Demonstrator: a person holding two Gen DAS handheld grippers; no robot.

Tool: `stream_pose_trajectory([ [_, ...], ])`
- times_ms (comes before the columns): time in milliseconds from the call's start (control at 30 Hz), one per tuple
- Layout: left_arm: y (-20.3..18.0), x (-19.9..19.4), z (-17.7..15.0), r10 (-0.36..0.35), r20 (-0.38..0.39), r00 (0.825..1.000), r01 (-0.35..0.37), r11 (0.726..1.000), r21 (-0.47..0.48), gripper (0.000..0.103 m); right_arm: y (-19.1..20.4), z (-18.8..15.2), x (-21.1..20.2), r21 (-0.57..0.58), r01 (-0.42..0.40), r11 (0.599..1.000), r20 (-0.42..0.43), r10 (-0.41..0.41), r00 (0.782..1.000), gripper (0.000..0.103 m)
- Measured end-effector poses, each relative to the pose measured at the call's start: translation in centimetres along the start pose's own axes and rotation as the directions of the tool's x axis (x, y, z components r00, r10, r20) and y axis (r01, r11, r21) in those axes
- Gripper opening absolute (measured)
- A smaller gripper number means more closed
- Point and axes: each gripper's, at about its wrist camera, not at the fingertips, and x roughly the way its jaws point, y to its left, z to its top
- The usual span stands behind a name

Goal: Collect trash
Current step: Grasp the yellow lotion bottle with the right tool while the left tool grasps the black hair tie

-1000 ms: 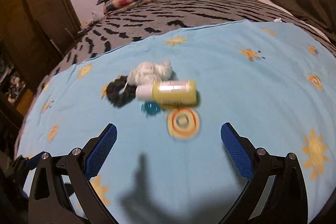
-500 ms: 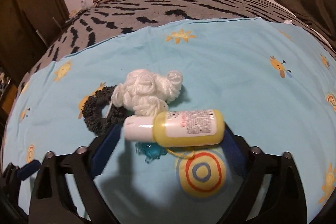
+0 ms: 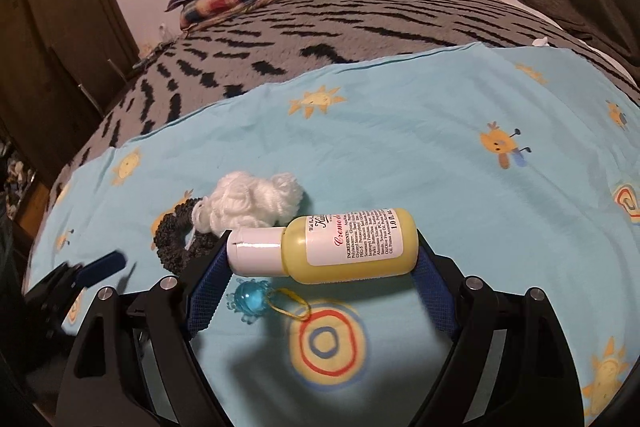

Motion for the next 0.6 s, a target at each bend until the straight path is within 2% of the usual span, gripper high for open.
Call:
stream_pose_trajectory([
  [233,-0.2,2.3,1.5,-0.028,-0.021,0.999,0.028,1.0,-0.001,0.061,-1.2,-0.2,-0.6,0.014,-0.02,1.0,0.009,0.019,1.0,0.084],
  [267,-0.3,2.5,1.6,-0.035,-0.023,0.999,0.035,0.999,-0.001,0.054,-1.3,-0.2,-0.6,0.016,-0.019,1.0,0.009,0.019,1.0,0.084],
  [300,-0.4,2.6,1.7,-0.04,-0.024,0.999,0.04,0.999,0.004,0.052,-1.5,-0.3,-0.6,0.019,-0.02,1.0,0.009,0.02,1.0,0.084],
  [467,-0.9,2.7,1.6,-0.045,-0.034,0.998,0.046,0.998,0.034,0.021,-2.0,-0.6,-1.3,0.024,-0.022,0.999,0.013,0.021,1.0,0.084],
  [500,-0.9,2.6,1.4,-0.044,-0.038,0.998,0.045,0.998,0.037,0.019,-2.1,-0.7,-1.5,0.025,-0.022,0.999,0.014,0.022,1.0,0.084],
  [567,-1.0,2.5,1.1,-0.045,-0.046,0.998,0.047,0.998,0.041,0.003,-2.2,-1.0,-1.9,0.027,-0.025,0.999,0.016,0.024,1.0,0.084],
  [600,-1.0,2.4,1.0,-0.052,-0.048,0.997,0.054,0.998,0.037,0.003,-2.2,-1.1,-2.1,0.027,-0.025,0.999,0.017,0.024,1.0,0.084],
])
